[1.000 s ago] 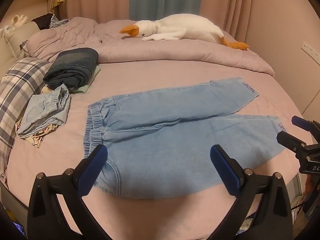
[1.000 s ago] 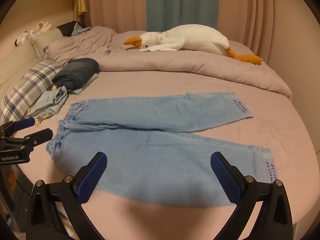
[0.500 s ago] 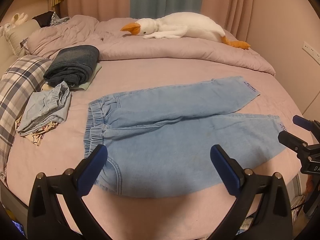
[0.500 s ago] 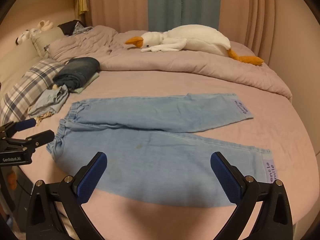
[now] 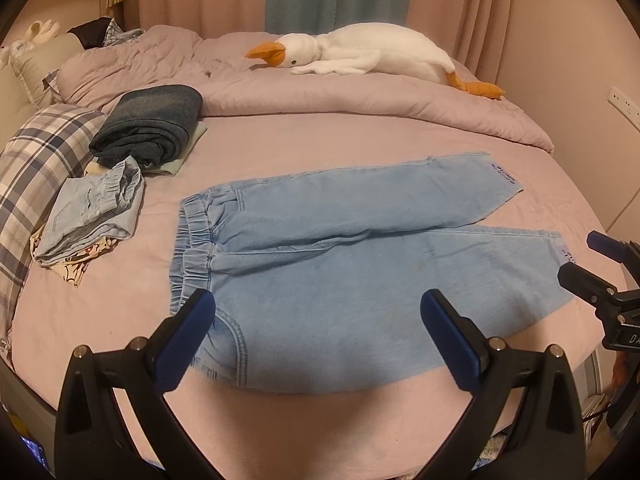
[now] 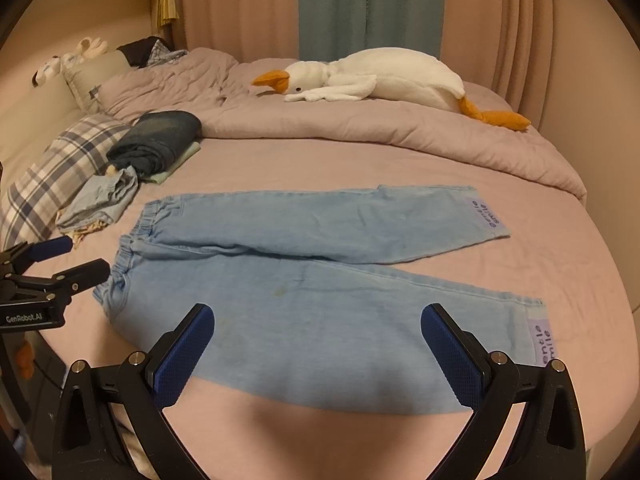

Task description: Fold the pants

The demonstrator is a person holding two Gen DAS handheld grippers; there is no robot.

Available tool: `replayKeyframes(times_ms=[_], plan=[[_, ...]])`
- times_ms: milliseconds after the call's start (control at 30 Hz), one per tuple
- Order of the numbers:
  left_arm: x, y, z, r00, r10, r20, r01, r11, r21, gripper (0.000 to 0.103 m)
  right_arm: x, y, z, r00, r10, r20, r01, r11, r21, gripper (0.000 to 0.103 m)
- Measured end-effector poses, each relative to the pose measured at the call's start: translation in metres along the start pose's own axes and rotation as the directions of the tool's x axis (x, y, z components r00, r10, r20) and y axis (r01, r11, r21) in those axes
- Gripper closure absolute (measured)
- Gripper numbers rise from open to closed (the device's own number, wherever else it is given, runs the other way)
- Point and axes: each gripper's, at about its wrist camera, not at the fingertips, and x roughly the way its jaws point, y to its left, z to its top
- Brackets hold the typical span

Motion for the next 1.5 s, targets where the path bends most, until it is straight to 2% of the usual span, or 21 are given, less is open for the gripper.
replayKeyframes(times_ms=[100, 300, 367, 433, 533, 600, 667, 767, 867, 933, 1033, 1067, 1100, 1167, 1233, 1267, 1300, 1333, 1367, 1400, 1500], plan=[[0.002, 0.003, -0.001, 1.0, -0.002, -0.011, 0.002, 1.0, -0.012, 0.0, 0.001, 0.001, 0.001, 1.0, -0.003, -0.006, 0.003, 1.0, -0.005, 0.0], [0.015, 0.019, -0.006, 0.996, -0.025, -0.088, 0.014, 0.993, -0.119, 0.0, 0.004, 0.003, 0.003, 0.999, -0.003, -0.045, 0.002, 1.0, -0.018, 0.0], [0.02, 0.031, -0.01, 0.99, 0.009, -0.137, -0.03, 0.988, -0.15, 0.0, 0.008, 0.005, 0.002, 0.998, 0.005, -0.057, -0.006, 1.0, -0.02, 0.0], [0.026, 0.05, -0.018, 0.986, 0.024, -0.163, -0.059, 0.974, -0.218, 0.0, 0.014, 0.008, 0.001, 0.998, 0.011, -0.068, -0.013, 1.0, -0.027, 0.0], [0.026, 0.072, -0.028, 0.979, -0.005, -0.205, -0.059, 0.95, -0.306, 0.001, 0.025, 0.017, -0.005, 0.993, 0.056, -0.106, -0.062, 0.996, -0.061, 0.0], [0.025, 0.089, -0.041, 0.983, -0.036, -0.179, -0.036, 0.923, -0.383, 0.001, 0.035, 0.032, -0.014, 0.99, 0.088, -0.112, -0.102, 0.986, -0.129, 0.0], [0.026, 0.103, -0.053, 0.986, -0.042, -0.161, -0.035, 0.894, -0.447, 0.001, 0.041, 0.051, -0.025, 0.985, 0.121, -0.121, -0.145, 0.968, -0.207, 0.0], [0.029, 0.122, -0.074, 0.984, -0.035, -0.172, -0.063, 0.846, -0.53, 0.002, 0.048, 0.08, -0.045, 0.973, 0.176, -0.147, -0.216, 0.919, -0.329, 0.0], [0.043, 0.136, -0.085, 0.985, -0.084, -0.149, -0.022, 0.802, -0.597, 0.007, 0.058, 0.103, -0.063, 0.965, 0.189, -0.181, -0.252, 0.858, -0.448, 0.0], [0.052, 0.136, -0.088, 0.982, -0.112, -0.153, -0.004, 0.793, -0.61, 0.012, 0.062, 0.112, -0.071, 0.957, 0.215, -0.195, -0.285, 0.823, -0.492, 0.0], [0.065, 0.13, -0.086, 0.979, -0.117, -0.164, -0.004, 0.802, -0.597, 0.028, 0.072, 0.13, -0.082, 0.963, 0.215, -0.163, -0.27, 0.78, -0.565, 0.001], [0.069, 0.129, -0.083, 0.982, -0.103, -0.158, -0.01, 0.809, -0.587, 0.036, 0.075, 0.131, -0.085, 0.966, 0.207, -0.156, -0.259, 0.762, -0.593, 0.004], [0.071, 0.13, -0.08, 0.985, -0.083, -0.155, -0.023, 0.813, -0.581, 0.045, 0.079, 0.135, -0.088, 0.968, 0.201, -0.149, -0.249, 0.75, -0.613, 0.016], [0.078, 0.138, -0.078, 0.985, -0.066, -0.16, -0.041, 0.812, -0.583, 0.054, 0.09, 0.143, -0.093, 0.974, 0.176, -0.14, -0.224, 0.725, -0.651, 0.033], [0.083, 0.145, -0.079, 0.985, -0.068, -0.157, -0.04, 0.8, -0.599, 0.055, 0.1, 0.144, -0.091, 0.974, 0.184, -0.132, -0.226, 0.73, -0.645, 0.034], [0.083, 0.147, -0.079, 0.985, -0.073, -0.157, -0.037, 0.798, -0.601, 0.058, 0.101, 0.146, -0.089, 0.974, 0.193, -0.122, -0.226, 0.738, -0.636, 0.039], [0.082, 0.147, -0.078, 0.985, -0.073, -0.155, -0.034, 0.804, -0.594, 0.061, 0.104, 0.146, -0.085, 0.975, 0.191, -0.116, -0.221, 0.745, -0.63, 0.055], [0.08, 0.147, -0.079, 0.986, -0.072, -0.152, -0.031, 0.809, -0.587, 0.064, 0.106, 0.148, -0.081, 0.975, 0.192, -0.115, -0.221, 0.745, -0.629, 0.063], [0.078, 0.147, -0.08, 0.986, -0.075, -0.147, -0.025, 0.813, -0.581, 0.067, 0.108, 0.151, -0.08, 0.97, 0.208, -0.126, -0.24, 0.742, -0.626, 0.078], [0.073, 0.148, -0.082, 0.987, -0.079, -0.138, -0.016, 0.813, -0.581, 0.07, 0.107, 0.154, -0.079, 0.964, 0.226, -0.138, -0.262, 0.74, -0.619, 0.085], [0.062, 0.147, -0.083, 0.988, -0.082, -0.128, -0.007, 0.818, -0.575, 0.073, 0.099, 0.162, -0.082, 0.963, 0.232, -0.14, -0.267, 0.731, -0.628, 0.091]])
